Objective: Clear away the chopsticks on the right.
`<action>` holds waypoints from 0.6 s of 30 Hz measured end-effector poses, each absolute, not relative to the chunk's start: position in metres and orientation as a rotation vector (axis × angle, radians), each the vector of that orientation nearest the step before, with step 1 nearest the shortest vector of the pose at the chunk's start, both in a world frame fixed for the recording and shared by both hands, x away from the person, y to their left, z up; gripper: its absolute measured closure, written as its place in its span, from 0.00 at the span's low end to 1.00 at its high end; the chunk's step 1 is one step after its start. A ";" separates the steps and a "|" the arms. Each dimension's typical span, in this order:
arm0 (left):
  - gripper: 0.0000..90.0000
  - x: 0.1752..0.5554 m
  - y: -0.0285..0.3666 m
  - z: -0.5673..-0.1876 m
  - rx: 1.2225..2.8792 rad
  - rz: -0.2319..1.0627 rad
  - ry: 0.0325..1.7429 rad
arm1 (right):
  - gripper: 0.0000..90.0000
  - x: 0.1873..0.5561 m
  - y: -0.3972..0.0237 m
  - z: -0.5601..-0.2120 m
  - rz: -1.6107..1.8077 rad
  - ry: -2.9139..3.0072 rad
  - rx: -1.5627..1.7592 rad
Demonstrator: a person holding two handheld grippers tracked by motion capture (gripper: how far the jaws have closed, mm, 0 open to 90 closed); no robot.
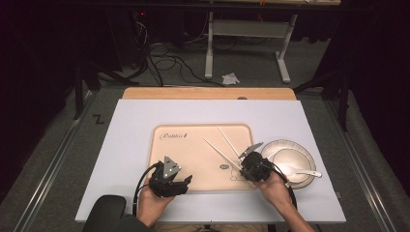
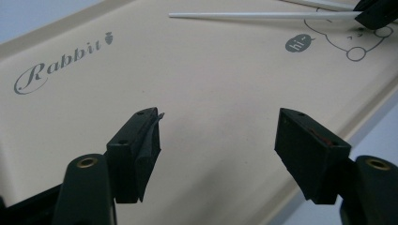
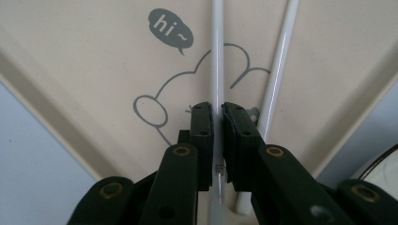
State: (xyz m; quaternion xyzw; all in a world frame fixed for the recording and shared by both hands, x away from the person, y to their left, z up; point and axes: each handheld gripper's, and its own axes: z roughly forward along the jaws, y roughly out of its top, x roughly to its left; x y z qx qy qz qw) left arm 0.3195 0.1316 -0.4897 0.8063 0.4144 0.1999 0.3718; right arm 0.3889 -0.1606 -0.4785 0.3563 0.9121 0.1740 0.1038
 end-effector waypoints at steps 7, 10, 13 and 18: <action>0.35 0.319 0.132 -0.490 2.068 0.512 1.062 | 0.93 0.390 -0.160 -0.481 0.511 2.695 1.042; 0.35 0.319 0.132 -0.490 2.068 0.512 1.062 | 0.92 0.390 -0.159 -0.481 0.509 2.698 1.039; 0.35 0.319 0.132 -0.490 2.068 0.513 1.063 | 0.92 0.390 -0.160 -0.480 0.510 2.692 1.038; 0.35 0.319 0.132 -0.490 2.069 0.513 1.064 | 0.94 0.390 -0.161 -0.476 0.554 2.676 1.037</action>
